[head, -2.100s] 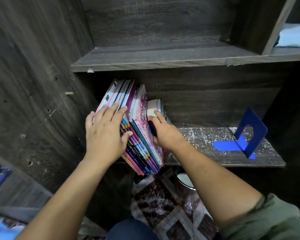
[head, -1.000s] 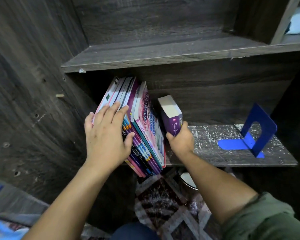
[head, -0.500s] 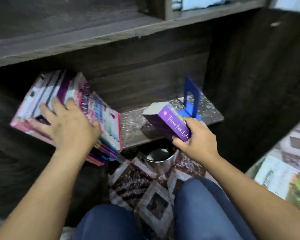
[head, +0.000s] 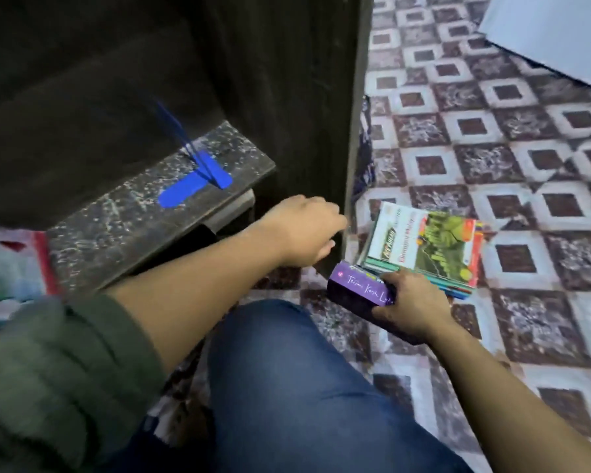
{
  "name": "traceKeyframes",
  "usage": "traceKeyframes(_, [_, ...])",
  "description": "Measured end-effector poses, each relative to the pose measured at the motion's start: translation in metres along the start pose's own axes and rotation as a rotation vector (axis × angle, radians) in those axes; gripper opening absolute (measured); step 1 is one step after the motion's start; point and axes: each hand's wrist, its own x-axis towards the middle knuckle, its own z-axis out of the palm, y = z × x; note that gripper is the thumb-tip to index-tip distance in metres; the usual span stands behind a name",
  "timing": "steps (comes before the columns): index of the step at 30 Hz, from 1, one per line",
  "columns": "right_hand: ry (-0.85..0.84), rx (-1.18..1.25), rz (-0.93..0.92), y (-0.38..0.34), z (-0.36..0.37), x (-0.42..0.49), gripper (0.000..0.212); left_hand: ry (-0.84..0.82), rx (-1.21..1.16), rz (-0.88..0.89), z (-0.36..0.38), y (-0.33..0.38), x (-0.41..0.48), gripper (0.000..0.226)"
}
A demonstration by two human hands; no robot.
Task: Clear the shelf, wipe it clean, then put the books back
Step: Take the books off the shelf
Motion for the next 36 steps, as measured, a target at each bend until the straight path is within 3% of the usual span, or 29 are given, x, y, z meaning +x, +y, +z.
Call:
traceKeyframes(3, [0.031, -0.084, 0.08, 0.029, 0.008, 0.004, 0.042, 0.039, 0.354, 0.259, 0.007, 0.02, 0.049, 0.025])
traceKeyframes(5, [0.061, -0.081, 0.137, 0.044, 0.009, 0.009, 0.052, 0.023, 0.533, 0.322, 0.011, 0.028, 0.078, 0.027])
traceKeyframes(10, [0.167, -0.075, 0.248, 0.069, 0.0, 0.029, 0.064, -0.332, 0.753, 0.003, 0.015, 0.035, 0.121, 0.037])
traceKeyframes(14, [0.218, -0.071, 0.267, 0.08, -0.008, 0.055, 0.065, -0.421, 0.717, 0.015, 0.028, 0.035, 0.13, 0.041])
traceKeyframes(18, [0.377, -0.07, 0.212, 0.093, -0.002, 0.091, 0.064, -0.515, 0.621, -0.031, 0.03, 0.043, 0.141, 0.038])
traceKeyframes(23, [0.557, -0.234, 0.1, 0.124, 0.031, 0.148, 0.058, -0.538, 0.56, -0.091, 0.04, 0.042, 0.152, 0.034])
traceKeyframes(26, [0.444, -0.313, 0.095, 0.145, 0.047, 0.166, 0.059, -0.527, 0.581, -0.063, 0.046, 0.04, 0.153, 0.034])
traceKeyframes(30, [0.116, -0.266, 0.153, 0.16, 0.073, 0.165, 0.064, -0.513, 0.553, -0.067, 0.052, 0.039, 0.157, 0.034])
traceKeyframes(32, [0.121, -0.134, 0.199, 0.16, 0.083, 0.16, 0.063, -0.517, 0.525, -0.078, 0.053, 0.039, 0.158, 0.034])
traceKeyframes(36, [0.074, -0.101, 0.223, 0.151, 0.078, 0.158, 0.065, -0.49, 0.475, -0.067, 0.055, 0.037, 0.157, 0.033])
